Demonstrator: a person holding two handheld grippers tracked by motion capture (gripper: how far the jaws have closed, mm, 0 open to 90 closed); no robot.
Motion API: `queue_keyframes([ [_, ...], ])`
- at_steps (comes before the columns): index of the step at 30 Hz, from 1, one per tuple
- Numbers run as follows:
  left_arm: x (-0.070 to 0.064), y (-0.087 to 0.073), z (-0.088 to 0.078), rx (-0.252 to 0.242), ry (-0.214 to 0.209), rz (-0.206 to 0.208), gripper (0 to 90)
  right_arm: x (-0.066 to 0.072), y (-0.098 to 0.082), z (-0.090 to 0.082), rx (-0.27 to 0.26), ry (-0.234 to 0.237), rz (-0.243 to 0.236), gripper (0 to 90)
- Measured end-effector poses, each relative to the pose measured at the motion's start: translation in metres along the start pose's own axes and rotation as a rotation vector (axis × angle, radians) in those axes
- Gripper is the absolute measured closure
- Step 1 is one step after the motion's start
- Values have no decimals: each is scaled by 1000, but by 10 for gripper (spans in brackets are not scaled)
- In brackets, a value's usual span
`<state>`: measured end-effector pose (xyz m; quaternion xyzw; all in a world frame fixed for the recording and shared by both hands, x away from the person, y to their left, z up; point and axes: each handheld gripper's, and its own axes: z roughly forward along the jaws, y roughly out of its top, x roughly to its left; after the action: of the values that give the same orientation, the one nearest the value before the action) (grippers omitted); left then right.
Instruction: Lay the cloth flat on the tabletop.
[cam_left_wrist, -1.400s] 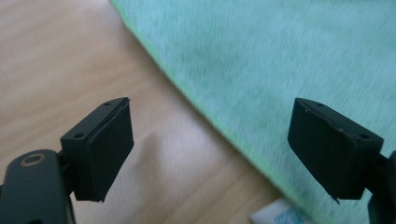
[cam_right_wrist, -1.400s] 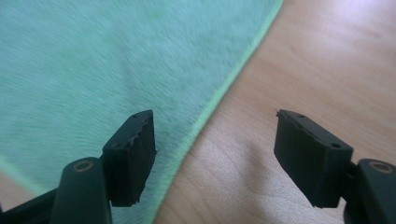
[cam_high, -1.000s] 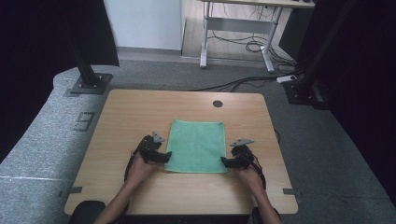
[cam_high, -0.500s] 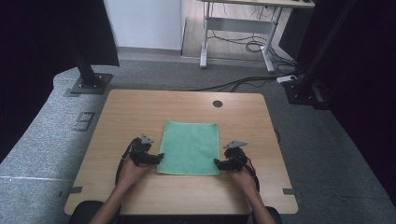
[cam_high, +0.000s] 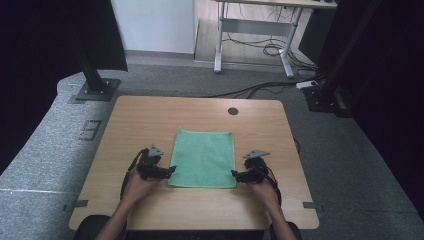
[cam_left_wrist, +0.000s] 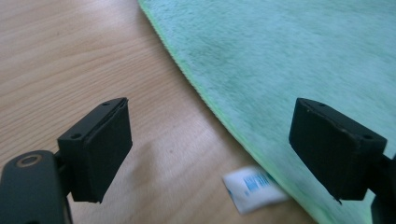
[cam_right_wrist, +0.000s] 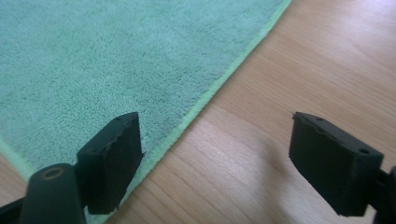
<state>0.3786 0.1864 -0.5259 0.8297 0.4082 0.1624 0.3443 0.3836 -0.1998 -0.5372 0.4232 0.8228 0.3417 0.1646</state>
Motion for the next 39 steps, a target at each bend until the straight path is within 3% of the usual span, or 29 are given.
queue_keyframes([
  [5,0,-12,-14,14,7,41,123,-6,-3,-12,-23,-1,8,144],
  [13,9,-30,-24,35,25,39,97,-9,-20,-21,-3,-8,11,129],
  [14,11,-33,-26,33,26,31,97,-8,-23,-22,2,-11,13,115],
  [16,15,-38,-27,27,25,15,67,-8,-30,-22,6,-52,35,0],
  [23,21,-45,-20,47,30,-2,0,-13,-38,-18,7,-63,58,0],
  [39,23,-47,-14,61,21,-16,0,-14,-43,-15,-20,-62,52,0],
])
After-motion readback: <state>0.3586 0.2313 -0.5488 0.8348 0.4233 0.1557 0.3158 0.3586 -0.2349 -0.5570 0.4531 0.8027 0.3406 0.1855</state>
